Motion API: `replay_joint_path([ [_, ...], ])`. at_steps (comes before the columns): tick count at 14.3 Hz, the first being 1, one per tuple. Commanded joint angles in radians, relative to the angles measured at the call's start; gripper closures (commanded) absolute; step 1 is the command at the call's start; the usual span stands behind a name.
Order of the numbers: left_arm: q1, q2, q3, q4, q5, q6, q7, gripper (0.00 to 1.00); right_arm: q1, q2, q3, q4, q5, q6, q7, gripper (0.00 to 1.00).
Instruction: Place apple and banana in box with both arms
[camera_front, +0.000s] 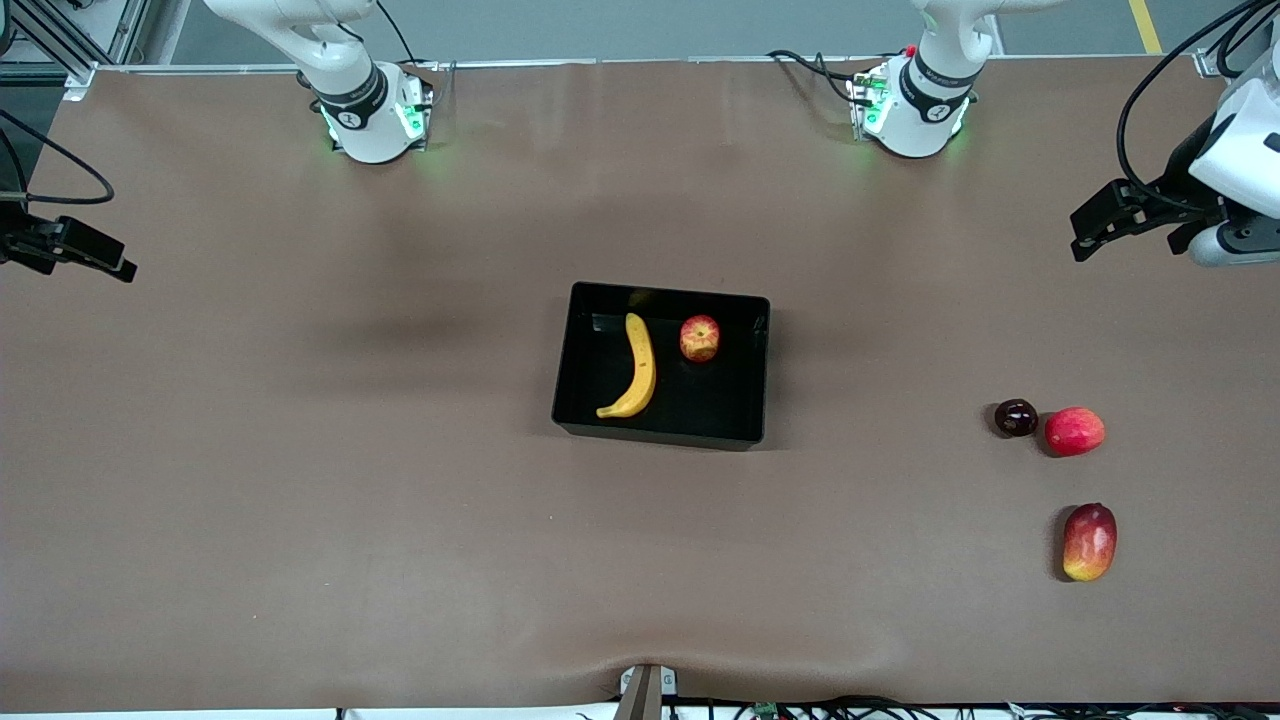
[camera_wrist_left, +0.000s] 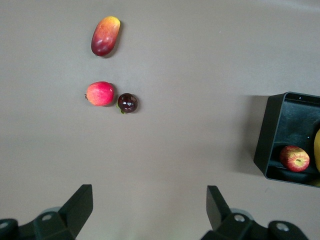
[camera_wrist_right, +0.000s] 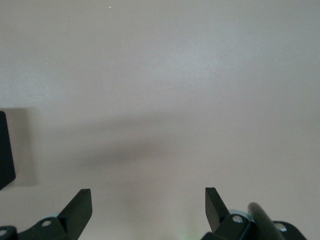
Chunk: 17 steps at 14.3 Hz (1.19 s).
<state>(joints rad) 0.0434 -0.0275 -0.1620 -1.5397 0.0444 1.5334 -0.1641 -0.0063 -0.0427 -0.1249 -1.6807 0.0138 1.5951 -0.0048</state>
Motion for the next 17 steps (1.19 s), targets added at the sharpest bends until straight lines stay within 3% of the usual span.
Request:
replay_joint_path([
  [1,0.006,-0.029,-0.002,-0.019,-0.018,-0.006,0.006,0.00,-0.018,-0.005,0.014,-0.002,-0.008,0.005,0.006,0.00],
  [17,0.000,-0.015,-0.002,0.013,-0.017,-0.004,-0.002,0.00,-0.011,-0.005,0.014,-0.002,-0.014,0.003,0.006,0.00],
])
